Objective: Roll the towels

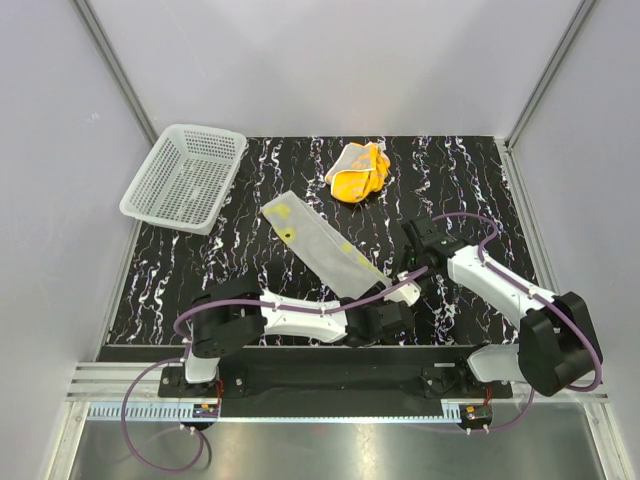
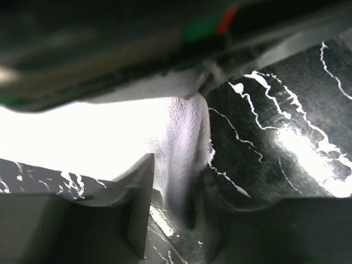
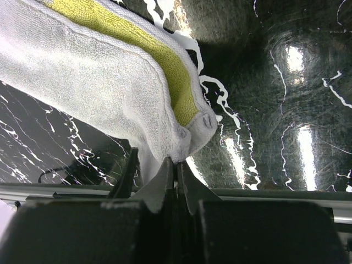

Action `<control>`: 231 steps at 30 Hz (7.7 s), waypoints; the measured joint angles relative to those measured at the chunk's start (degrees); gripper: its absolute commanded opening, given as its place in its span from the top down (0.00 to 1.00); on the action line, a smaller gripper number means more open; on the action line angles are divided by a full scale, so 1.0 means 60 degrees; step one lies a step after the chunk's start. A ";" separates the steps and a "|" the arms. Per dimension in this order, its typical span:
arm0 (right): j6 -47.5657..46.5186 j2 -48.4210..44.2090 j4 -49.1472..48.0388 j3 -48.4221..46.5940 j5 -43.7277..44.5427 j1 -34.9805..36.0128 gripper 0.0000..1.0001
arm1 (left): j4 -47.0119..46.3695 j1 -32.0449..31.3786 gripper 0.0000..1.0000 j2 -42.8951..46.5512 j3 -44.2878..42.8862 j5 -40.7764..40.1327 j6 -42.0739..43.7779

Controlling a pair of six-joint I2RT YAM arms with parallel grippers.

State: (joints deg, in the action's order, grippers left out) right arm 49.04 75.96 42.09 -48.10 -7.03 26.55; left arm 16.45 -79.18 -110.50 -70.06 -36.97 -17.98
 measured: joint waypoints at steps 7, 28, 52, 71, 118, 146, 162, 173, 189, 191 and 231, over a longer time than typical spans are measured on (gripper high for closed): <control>-0.0007 0.0142 0.0011 -0.0055 -0.0018 0.0000 0.99 | 0.0040 0.0000 0.68 0.0087 0.0004 0.0291 -0.0124; -0.0029 0.0182 -0.0004 -0.0055 -0.0029 0.0000 1.00 | 0.0106 0.0000 1.00 0.0423 0.0015 0.0627 -0.0335; -0.0514 0.1235 0.0364 -0.1494 0.0244 -0.0015 0.73 | -0.1093 0.1326 1.00 0.1242 0.1883 0.3810 -0.2892; -0.1293 -0.0120 -0.0193 -0.1304 0.0076 -0.0033 0.71 | -0.3005 0.4003 1.00 0.1683 0.3381 0.8491 -0.4914; 0.1191 -0.0087 -0.6215 0.3432 -0.0240 0.0867 0.67 | -1.0491 0.5475 1.00 -0.0565 0.5439 1.2673 -1.0790; 0.0685 0.0149 -0.2182 0.1545 0.0510 0.0962 0.91 | -0.0386 0.2612 0.29 0.3752 0.2739 0.4623 -0.3275; 0.0386 0.0426 -0.1592 0.1300 0.0470 0.0962 0.91 | -0.0361 -0.1093 0.34 0.1213 0.0922 -0.0146 -0.0029; 0.0288 0.0430 -0.1534 0.1249 0.0226 0.0962 0.91 | -0.0412 -0.1096 0.53 0.0368 0.0805 -0.0397 0.0058; 0.0288 0.0426 -0.1534 0.1249 -0.0018 0.0962 0.91 | -0.0699 -0.1035 1.00 -0.0073 0.0801 -0.0310 0.0036; 0.0288 0.0423 -0.1530 0.1249 -0.0018 0.0962 0.89 | -0.0761 -0.0969 1.00 -0.0058 0.0809 -0.0164 0.0040; 0.0521 -0.2703 -0.1552 0.1861 0.0641 0.0962 0.29 | -0.6932 0.4699 1.00 0.1198 0.4619 1.1242 -0.4947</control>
State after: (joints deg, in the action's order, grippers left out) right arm 52.16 59.75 32.77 -36.93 -3.18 32.32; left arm -25.15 -50.98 -103.31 -42.35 30.48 -47.66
